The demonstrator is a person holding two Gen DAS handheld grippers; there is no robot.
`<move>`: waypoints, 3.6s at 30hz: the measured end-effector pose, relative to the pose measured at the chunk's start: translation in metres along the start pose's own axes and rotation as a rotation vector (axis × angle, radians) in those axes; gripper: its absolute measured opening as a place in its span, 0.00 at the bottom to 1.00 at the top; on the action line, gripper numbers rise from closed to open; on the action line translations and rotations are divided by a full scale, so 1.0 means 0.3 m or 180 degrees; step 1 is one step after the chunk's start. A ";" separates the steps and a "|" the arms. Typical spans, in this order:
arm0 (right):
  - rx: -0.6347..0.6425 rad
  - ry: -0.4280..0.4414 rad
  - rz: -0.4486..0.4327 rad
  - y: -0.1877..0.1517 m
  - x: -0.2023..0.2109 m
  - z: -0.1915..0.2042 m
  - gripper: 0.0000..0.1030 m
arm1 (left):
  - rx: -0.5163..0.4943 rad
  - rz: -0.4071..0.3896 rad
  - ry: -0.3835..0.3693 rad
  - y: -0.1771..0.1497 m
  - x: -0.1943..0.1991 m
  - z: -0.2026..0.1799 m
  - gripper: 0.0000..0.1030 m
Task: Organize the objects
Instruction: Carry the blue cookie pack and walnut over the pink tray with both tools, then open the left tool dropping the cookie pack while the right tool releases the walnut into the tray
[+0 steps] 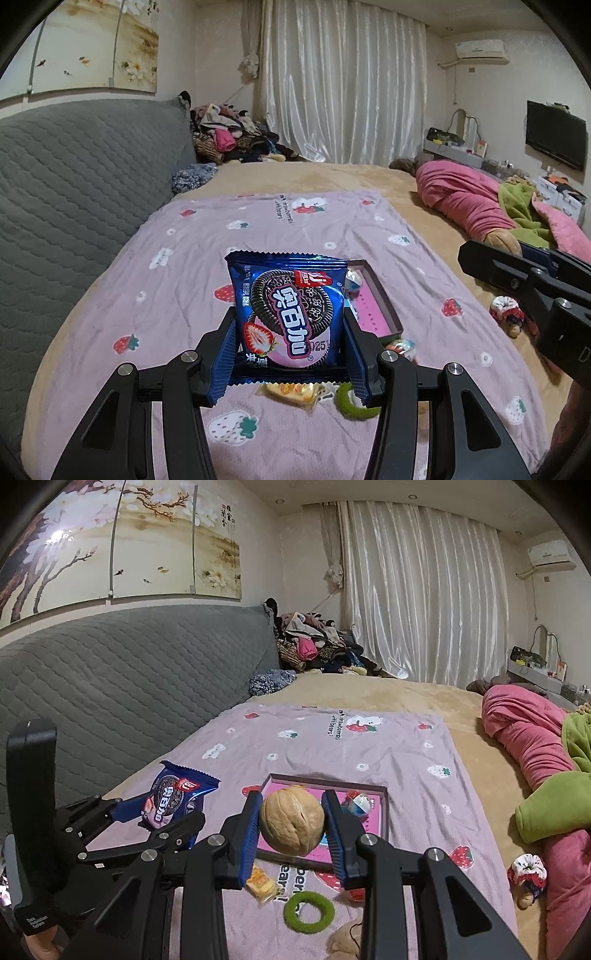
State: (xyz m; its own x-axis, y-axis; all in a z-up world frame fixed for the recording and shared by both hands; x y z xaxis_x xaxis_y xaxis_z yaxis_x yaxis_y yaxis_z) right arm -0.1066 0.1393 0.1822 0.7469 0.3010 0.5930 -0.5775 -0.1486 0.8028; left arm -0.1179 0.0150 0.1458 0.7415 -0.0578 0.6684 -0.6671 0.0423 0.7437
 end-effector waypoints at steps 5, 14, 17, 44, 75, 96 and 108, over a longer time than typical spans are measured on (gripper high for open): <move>-0.0100 0.0025 -0.0039 0.029 -0.034 -0.029 0.32 | -0.0016 -0.0013 -0.0002 0.043 -0.042 -0.003 0.52; -0.0041 -0.0017 -0.0082 0.101 -0.086 -0.039 0.32 | -0.0048 -0.0060 0.0023 0.118 -0.091 -0.010 0.52; -0.0022 -0.0009 -0.0100 0.132 -0.109 -0.039 0.32 | -0.0060 -0.0073 0.0060 0.149 -0.112 0.000 0.52; -0.0115 -0.0179 -0.0125 0.114 -0.498 -0.133 0.32 | 0.0105 0.0071 0.0077 0.172 -0.572 0.105 0.52; -0.0104 -0.0418 0.0681 -0.129 -0.956 -0.296 0.33 | 0.0197 0.0713 -0.0040 -0.046 -1.004 0.122 0.52; -0.0293 -0.0512 0.1200 -0.244 -1.100 -0.354 0.33 | 0.0280 0.1017 -0.0121 -0.109 -1.097 0.108 0.52; -0.0407 -0.0521 0.1344 -0.271 -1.124 -0.371 0.34 | 0.0285 0.1068 -0.0142 -0.115 -1.103 0.105 0.53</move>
State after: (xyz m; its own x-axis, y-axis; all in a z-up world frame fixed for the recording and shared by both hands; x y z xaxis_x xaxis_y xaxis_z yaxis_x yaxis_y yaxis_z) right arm -0.3483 0.1547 -0.0900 0.4741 0.0852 0.8764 -0.8703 -0.1058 0.4810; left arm -0.3424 0.0013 -0.1013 0.4773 -0.0991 0.8731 -0.8783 -0.0213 0.4777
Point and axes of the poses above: each gripper's, at about its wrist camera, not at the fingertips, and x roughly against the way its jaws point, z to its left, y to its top, the point moved 6 cm from there along -x, roughly the way its jaws point, and after that the axes turned 8 degrees about z, right-handed, at the moved point
